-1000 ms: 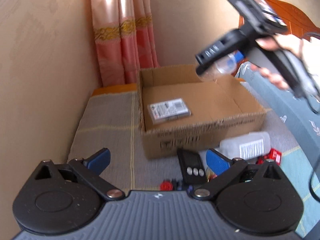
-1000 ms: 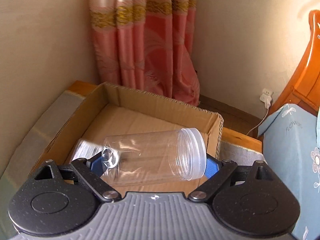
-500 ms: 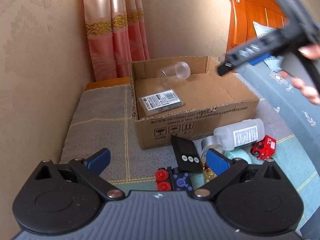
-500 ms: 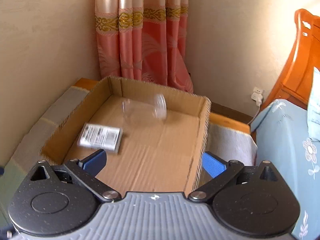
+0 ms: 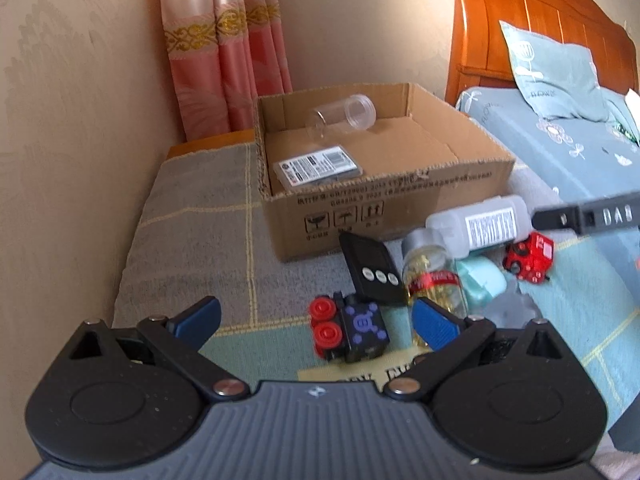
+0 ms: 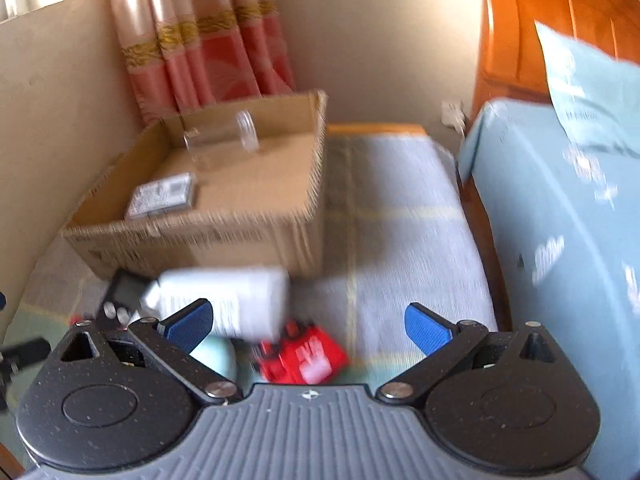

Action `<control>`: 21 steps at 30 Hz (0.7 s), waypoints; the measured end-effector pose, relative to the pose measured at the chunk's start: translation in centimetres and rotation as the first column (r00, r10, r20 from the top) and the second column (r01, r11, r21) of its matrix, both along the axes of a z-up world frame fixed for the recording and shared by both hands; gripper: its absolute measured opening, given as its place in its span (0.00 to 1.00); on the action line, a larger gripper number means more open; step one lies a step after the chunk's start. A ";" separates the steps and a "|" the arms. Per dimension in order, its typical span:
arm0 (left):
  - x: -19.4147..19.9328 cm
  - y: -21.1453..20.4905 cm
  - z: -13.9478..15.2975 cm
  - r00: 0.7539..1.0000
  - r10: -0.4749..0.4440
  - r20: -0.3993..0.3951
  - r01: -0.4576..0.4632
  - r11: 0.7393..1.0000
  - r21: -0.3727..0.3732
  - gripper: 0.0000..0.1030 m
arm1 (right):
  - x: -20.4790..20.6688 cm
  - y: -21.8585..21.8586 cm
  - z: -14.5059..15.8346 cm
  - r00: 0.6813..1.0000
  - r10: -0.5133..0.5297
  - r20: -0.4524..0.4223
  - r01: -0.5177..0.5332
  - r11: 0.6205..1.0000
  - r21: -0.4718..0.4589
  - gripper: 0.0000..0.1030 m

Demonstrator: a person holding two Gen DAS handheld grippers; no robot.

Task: Organize rigid objects
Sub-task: 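Move the right tool toward the red toy train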

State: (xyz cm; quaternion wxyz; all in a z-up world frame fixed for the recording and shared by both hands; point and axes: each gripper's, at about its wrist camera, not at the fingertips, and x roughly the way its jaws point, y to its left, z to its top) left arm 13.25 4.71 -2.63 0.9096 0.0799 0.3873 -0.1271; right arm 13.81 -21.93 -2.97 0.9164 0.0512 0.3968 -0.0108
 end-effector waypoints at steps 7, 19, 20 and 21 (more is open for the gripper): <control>-0.4 -0.5 -0.6 1.000 -0.007 -0.025 0.007 1.000 0.012 0.98 | -0.3 0.4 -3.5 0.994 0.053 -0.096 -0.066 0.988 -0.137 1.00; 0.1 -1.3 -1.3 0.997 -0.040 -0.067 0.042 0.999 0.027 0.98 | 1.7 0.6 -5.8 0.988 0.109 -0.111 -0.126 0.980 -0.155 1.00; 0.0 -1.4 -1.5 0.996 -0.053 -0.074 0.055 0.998 0.026 0.98 | 1.9 0.4 -5.8 0.988 0.108 -0.107 -0.124 0.980 -0.154 1.00; -0.1 -1.6 -1.7 0.995 -0.065 -0.081 0.067 0.997 0.026 0.98 | 2.0 0.2 -5.8 0.989 0.102 -0.105 -0.117 0.981 -0.153 1.00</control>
